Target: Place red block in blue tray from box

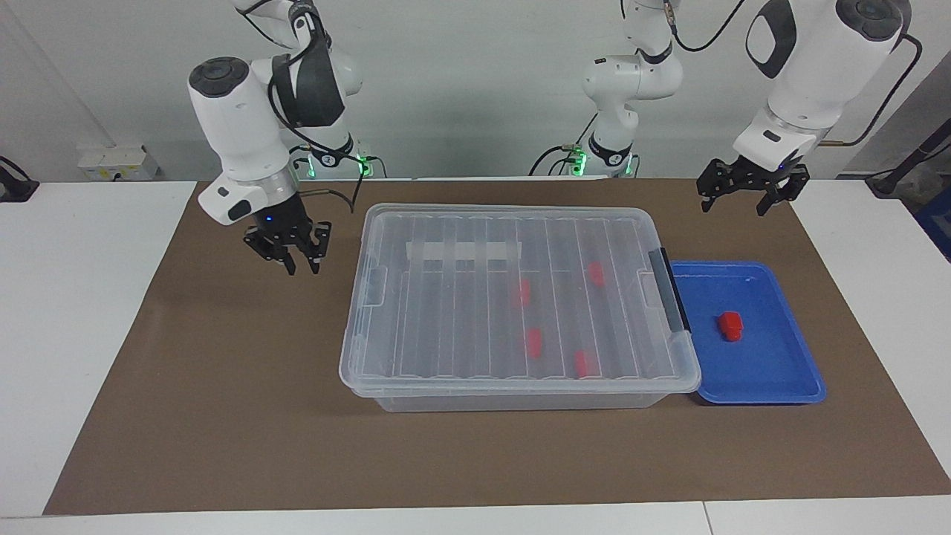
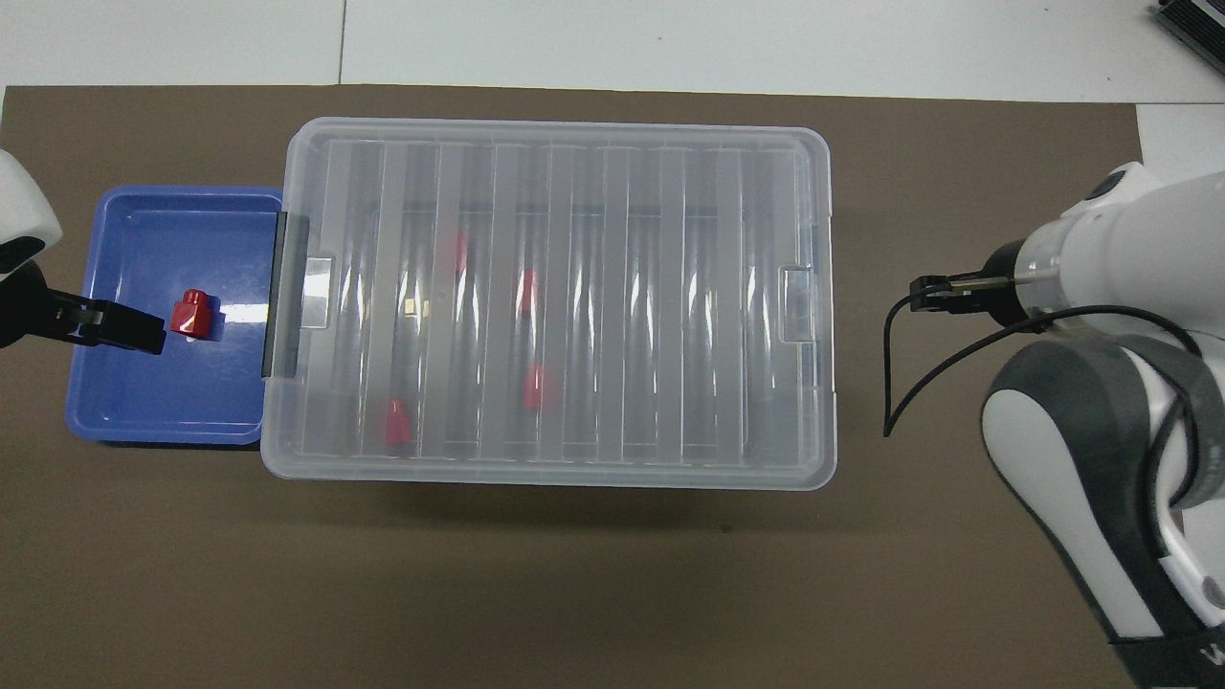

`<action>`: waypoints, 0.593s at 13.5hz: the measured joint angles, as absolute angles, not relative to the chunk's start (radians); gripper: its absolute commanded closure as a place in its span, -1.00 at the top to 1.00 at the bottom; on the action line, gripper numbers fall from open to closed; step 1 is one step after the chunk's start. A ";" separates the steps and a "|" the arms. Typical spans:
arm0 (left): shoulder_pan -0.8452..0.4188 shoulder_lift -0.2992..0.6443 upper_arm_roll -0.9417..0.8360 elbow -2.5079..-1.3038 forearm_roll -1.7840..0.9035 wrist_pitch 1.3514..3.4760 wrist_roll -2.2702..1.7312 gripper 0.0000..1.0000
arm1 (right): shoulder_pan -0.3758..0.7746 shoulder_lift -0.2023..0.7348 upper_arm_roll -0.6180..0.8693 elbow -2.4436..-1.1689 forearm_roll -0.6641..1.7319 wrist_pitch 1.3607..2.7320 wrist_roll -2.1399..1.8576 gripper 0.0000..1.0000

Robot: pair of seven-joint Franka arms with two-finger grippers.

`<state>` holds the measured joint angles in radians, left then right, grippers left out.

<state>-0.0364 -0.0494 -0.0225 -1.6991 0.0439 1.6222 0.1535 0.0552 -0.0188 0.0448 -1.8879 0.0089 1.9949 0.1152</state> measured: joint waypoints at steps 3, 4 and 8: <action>-0.037 -0.050 -0.001 -1.699 0.044 1.623 0.153 1.00 | -0.005 -0.043 0.043 -1.812 0.009 1.895 0.115 1.00; -0.037 -0.050 0.006 -1.699 0.044 1.623 0.153 1.00 | -0.018 -0.045 0.041 -1.787 0.008 1.868 0.115 1.00; -0.037 -0.050 0.010 -1.699 0.044 1.625 0.153 1.00 | -0.031 -0.043 0.032 -1.650 -0.020 1.701 0.115 1.00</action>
